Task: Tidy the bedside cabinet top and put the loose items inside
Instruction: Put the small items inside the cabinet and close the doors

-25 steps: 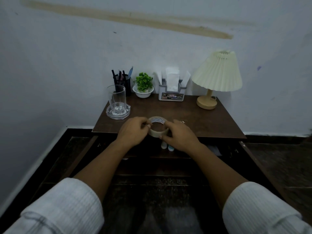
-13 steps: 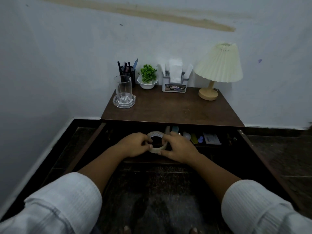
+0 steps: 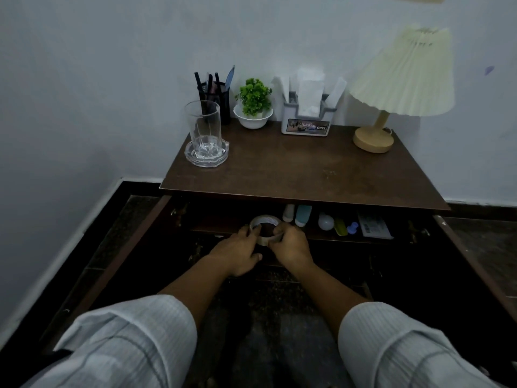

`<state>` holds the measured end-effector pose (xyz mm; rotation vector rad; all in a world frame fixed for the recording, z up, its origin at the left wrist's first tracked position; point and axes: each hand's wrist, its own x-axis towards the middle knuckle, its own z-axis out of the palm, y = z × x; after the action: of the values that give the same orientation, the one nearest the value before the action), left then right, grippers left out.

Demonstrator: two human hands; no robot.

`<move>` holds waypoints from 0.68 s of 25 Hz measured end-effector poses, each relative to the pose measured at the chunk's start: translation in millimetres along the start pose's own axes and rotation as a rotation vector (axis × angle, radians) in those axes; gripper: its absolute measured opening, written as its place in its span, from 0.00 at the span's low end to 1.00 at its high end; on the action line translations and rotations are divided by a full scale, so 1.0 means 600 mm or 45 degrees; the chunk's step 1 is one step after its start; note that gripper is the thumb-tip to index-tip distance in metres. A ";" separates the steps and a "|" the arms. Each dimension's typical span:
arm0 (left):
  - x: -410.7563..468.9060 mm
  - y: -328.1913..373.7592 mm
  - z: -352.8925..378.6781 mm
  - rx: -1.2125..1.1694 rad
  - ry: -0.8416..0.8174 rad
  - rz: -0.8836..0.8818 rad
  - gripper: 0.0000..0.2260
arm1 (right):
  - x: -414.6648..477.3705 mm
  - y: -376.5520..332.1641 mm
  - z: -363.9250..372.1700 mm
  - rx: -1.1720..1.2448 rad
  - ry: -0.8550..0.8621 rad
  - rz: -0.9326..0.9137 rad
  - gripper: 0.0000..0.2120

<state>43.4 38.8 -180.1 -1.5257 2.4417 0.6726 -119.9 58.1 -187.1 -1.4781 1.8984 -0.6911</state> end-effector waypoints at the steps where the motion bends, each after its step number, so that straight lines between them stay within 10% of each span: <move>1: 0.006 -0.003 0.002 -0.042 0.004 -0.004 0.37 | 0.005 0.001 0.004 0.068 0.005 0.037 0.13; 6: 0.008 -0.010 0.006 0.021 0.124 -0.031 0.34 | 0.000 0.009 0.014 0.132 -0.054 -0.033 0.27; 17: 0.001 0.010 0.005 0.230 0.269 0.007 0.19 | -0.022 0.021 0.013 -0.534 -0.186 -0.413 0.23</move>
<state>37.3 42.1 -181.6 -1.5897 2.5750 0.2937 -119.9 73.3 -199.3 -2.0699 1.7789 -0.3168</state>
